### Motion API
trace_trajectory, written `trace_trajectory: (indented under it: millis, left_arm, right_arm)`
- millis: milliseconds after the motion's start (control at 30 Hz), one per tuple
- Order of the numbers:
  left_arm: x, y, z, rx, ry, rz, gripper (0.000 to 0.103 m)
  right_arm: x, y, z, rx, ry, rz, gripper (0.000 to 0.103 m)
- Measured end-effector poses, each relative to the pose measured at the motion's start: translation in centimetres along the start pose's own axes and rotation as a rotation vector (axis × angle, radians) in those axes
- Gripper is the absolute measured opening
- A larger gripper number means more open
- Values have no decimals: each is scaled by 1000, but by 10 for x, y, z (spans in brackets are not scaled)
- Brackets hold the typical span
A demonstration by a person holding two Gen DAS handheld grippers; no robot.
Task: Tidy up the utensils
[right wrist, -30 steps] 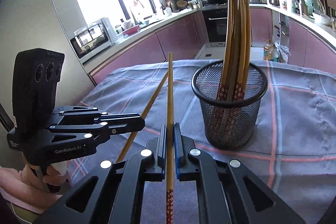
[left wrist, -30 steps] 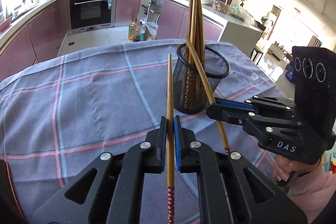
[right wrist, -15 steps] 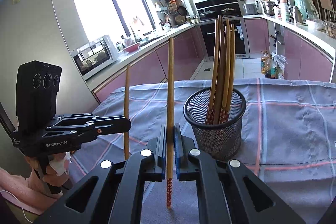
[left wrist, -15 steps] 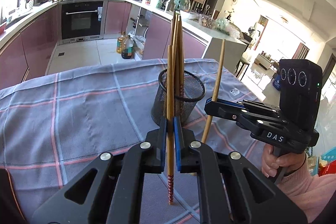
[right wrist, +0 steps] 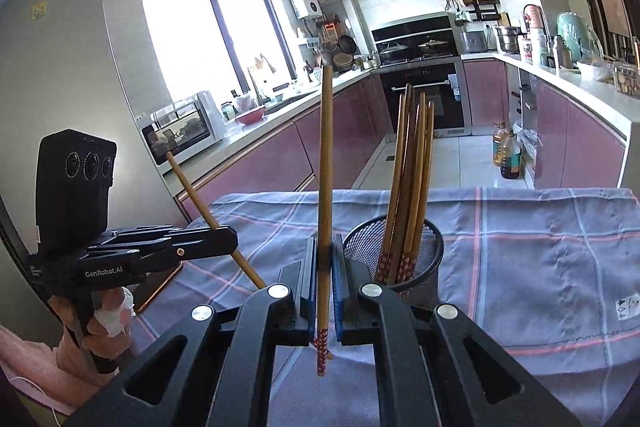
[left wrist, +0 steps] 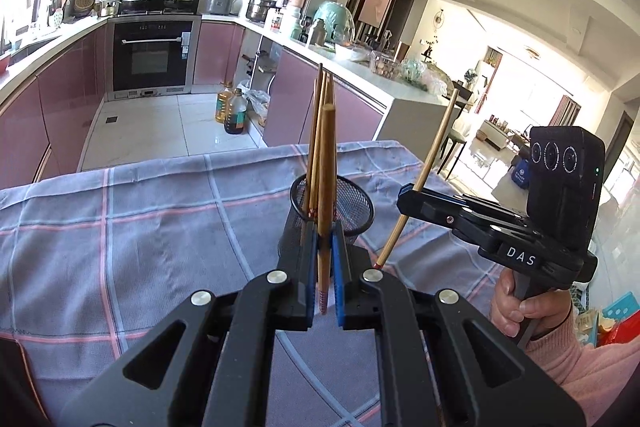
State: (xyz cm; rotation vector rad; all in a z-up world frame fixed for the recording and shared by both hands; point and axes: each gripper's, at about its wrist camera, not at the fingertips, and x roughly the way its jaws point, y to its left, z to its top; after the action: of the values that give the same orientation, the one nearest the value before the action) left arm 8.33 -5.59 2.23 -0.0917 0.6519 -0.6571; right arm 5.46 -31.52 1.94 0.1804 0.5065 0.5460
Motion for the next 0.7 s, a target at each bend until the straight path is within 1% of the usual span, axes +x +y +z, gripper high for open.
trace_trajectory:
  millis: [700]
  left_arm:
    - [-12, -25, 52, 66, -110, -3, 8]
  right_arm:
    - [-20, -4, 43, -76, -99, -46, 6]
